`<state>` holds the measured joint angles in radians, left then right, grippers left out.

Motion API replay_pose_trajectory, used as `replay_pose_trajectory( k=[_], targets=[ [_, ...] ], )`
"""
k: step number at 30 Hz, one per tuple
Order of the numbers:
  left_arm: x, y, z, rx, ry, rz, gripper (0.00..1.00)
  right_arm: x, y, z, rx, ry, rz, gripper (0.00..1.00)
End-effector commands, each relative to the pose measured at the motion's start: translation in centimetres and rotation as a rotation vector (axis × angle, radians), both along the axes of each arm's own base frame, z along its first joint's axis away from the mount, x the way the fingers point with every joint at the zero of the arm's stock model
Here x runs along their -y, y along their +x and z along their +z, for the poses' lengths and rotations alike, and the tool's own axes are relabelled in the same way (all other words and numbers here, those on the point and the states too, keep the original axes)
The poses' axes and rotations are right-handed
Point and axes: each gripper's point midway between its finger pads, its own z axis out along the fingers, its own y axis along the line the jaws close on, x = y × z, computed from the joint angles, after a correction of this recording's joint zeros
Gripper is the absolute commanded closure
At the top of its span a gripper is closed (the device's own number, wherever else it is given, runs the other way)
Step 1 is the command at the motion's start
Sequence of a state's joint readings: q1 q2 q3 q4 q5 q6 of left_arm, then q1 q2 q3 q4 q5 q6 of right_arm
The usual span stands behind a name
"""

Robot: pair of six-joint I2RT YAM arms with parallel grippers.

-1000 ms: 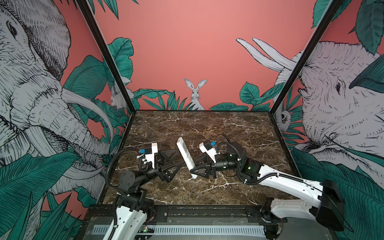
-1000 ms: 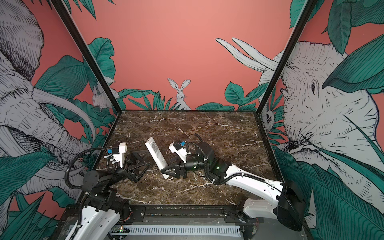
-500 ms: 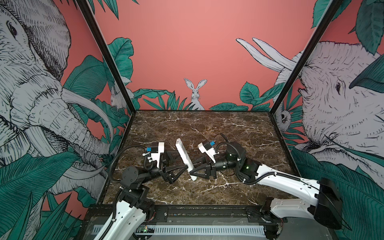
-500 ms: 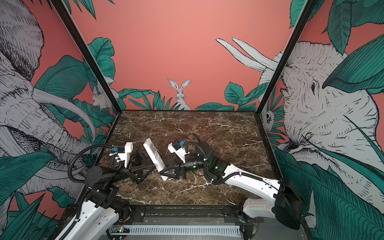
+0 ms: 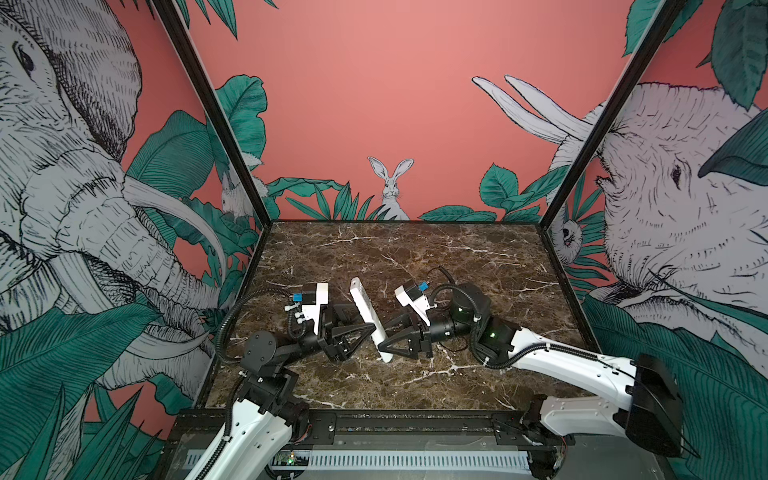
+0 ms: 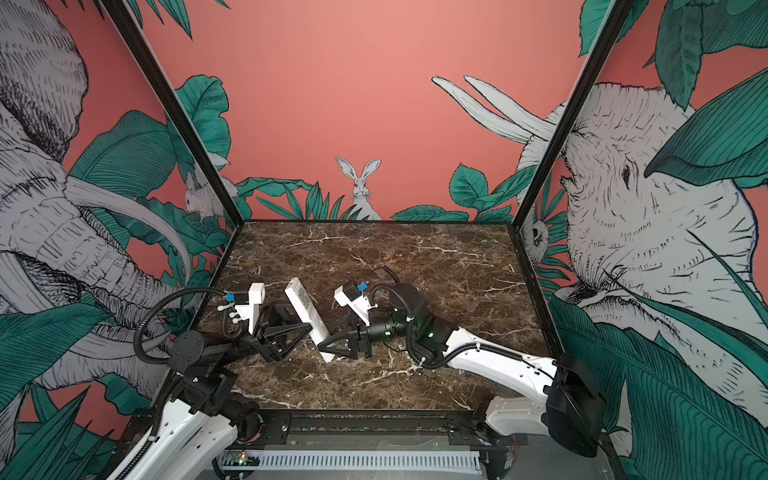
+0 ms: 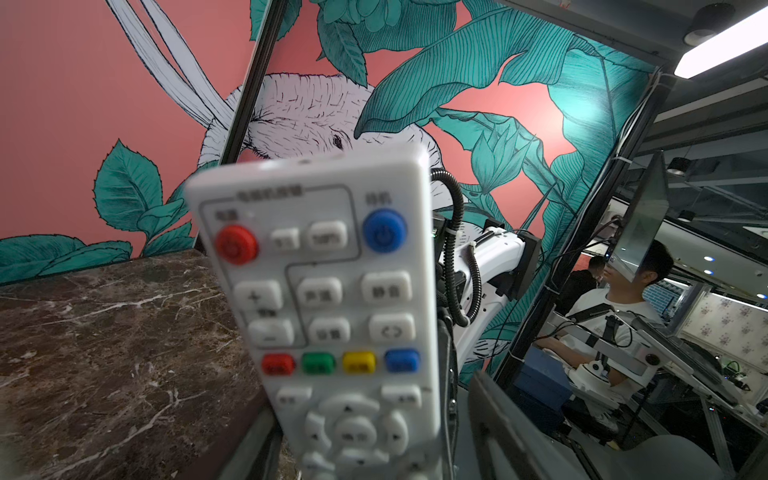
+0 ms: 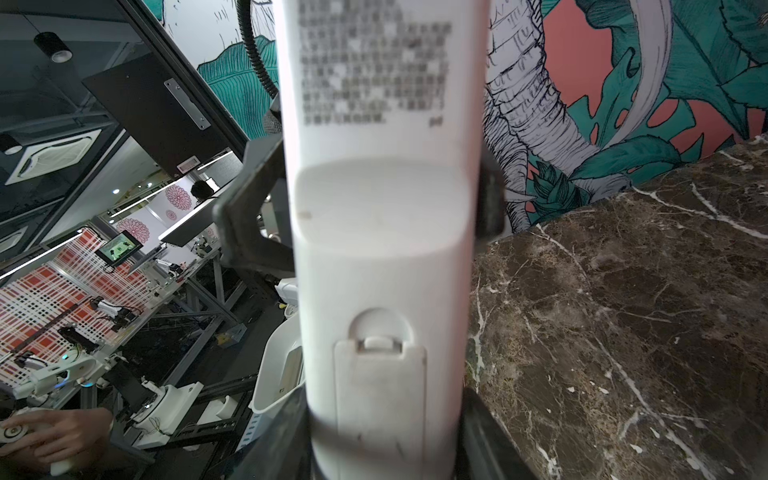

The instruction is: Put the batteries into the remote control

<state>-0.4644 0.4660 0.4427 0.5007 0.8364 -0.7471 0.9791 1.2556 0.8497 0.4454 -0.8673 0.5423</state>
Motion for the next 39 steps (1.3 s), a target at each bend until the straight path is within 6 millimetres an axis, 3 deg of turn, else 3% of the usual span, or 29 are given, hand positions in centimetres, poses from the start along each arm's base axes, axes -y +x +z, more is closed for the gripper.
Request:
replay_pose_trajectory(
  k=[1,16,19,31,39],
  targets=[
    [-0.2,-0.8,1.9,0.073,-0.029,-0.008,0.36,0.0,-0.3,2.4,0.049,0.080,0.022,0.81],
    [-0.1,0.5,1.6,0.026,-0.024,0.033,0.68,-0.3,-0.3,2.1,0.052,0.069,0.016,0.77],
    [0.2,1.1,1.4,-0.001,-0.018,0.026,0.73,-0.3,-0.1,1.9,0.056,0.061,-0.003,0.69],
    [0.4,2.4,0.7,-0.048,0.004,0.063,0.78,0.5,1.0,0.4,0.096,-0.002,-0.109,0.19],
    [-0.4,4.2,-0.9,-0.105,0.100,0.201,0.81,1.3,2.3,-0.9,0.137,-0.067,-0.206,0.13]
  ],
)
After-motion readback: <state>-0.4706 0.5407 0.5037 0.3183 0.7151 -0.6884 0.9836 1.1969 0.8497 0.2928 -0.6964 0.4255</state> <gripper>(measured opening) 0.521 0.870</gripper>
